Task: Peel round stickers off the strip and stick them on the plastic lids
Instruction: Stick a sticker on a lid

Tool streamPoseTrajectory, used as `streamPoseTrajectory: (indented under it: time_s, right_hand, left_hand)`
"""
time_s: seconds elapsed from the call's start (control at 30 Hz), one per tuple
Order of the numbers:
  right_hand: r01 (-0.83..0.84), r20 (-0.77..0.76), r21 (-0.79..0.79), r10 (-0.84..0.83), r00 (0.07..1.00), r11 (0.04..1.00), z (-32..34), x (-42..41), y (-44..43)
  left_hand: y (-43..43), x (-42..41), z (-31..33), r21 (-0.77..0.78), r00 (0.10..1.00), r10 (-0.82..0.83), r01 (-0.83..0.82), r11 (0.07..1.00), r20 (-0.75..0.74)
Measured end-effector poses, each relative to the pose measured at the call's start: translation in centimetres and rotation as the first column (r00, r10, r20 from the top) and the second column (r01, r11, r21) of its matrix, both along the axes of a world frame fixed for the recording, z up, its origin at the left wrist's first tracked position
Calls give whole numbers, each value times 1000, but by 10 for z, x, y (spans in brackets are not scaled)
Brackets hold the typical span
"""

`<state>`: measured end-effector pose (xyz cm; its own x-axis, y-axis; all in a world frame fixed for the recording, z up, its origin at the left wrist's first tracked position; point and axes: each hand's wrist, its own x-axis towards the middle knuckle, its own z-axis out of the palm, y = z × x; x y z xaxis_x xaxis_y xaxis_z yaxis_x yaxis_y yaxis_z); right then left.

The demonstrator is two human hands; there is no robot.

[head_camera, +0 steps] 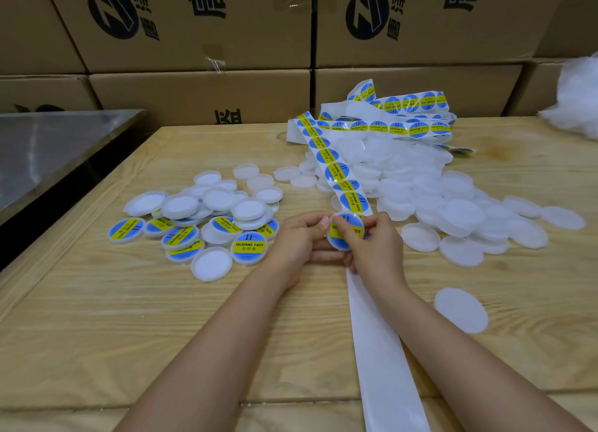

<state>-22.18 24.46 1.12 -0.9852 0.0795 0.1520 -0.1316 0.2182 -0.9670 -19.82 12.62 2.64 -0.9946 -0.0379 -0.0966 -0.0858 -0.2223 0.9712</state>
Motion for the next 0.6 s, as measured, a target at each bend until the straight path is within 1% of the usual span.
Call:
streamPoseTrajectory:
  time_s: [0.1,0.2,0.37,0.6]
  right_hand:
    - [-33,-4,44,33,999,999,-1,0,-1]
    - [-93,-20,53,94,995,994,-1,3,-3]
    - [-157,-38,95,161,986,983,-3,4,-3]
    - [-202,-97,-11,200,975,979,-4,1,0]
  left_hand:
    - [-3,-2,0,32,1000,6,-7,999,30]
    - [-6,-3,1,79,999,17,-21,997,51]
    - [-9,-4,3,87,997,52,-57,995,63]
    - [-10,-5,2,77,995,87,-91,993,57]
